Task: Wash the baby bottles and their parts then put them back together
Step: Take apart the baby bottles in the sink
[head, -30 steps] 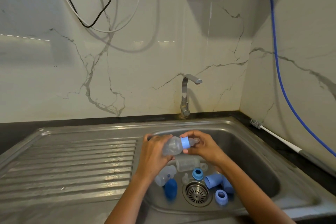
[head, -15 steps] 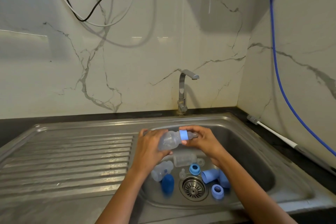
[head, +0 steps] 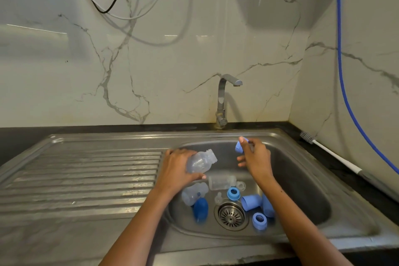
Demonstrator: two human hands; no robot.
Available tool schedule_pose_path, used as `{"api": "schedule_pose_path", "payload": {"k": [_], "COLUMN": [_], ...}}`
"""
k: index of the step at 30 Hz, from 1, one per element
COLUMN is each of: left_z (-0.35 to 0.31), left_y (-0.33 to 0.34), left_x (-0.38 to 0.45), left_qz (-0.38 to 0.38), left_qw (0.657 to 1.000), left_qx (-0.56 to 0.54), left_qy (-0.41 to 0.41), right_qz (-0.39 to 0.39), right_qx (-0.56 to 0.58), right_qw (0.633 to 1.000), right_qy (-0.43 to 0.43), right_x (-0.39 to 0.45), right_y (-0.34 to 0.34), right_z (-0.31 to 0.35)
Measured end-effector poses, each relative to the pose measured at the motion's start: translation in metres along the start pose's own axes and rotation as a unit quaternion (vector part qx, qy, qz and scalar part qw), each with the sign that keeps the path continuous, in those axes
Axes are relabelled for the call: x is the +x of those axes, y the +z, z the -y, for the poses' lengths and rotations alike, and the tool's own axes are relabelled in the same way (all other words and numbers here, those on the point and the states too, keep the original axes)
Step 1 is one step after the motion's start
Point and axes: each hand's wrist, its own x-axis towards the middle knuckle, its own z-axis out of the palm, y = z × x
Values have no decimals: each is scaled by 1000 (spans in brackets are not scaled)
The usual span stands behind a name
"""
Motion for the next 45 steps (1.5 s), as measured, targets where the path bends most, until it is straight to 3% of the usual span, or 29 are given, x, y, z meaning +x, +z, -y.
{"api": "schedule_pose_path", "payload": {"k": [5,10,12,18,26,29,35,39,45], "left_z": [6,14,18,8,15,19,11,-2,-12], "left_y": [1,0,4,42,70,72,39,14,9], "left_x": [2,12,18,28,24,24,39,29,0], "left_qz": [70,175,219,412,488,484,346,271,176], "left_qw": [996,984,974,895,845,849,930,961,972], "left_qx": [58,-18,7,170,217,212,121,27,-143], "left_qy": [-7,-41,-54,22,13,6,-35,-45,-61], "right_qz": [48,102,111,131,179,183,195,214,275], "right_qx": [-59,-131,-146,-192,-236,-242,-248,-234,-46], "right_qw": [997,986,982,972,955,953,949,948,954], "right_qy": [10,29,36,23,26,26,15,11,107], "right_x": [-1,0,-2,-2,1,1,-1,-7,-17], "right_y": [6,3,3,-1,0,1,1,1,6], "right_z": [-1,1,2,2,-1,-5,-3,-1,4]}}
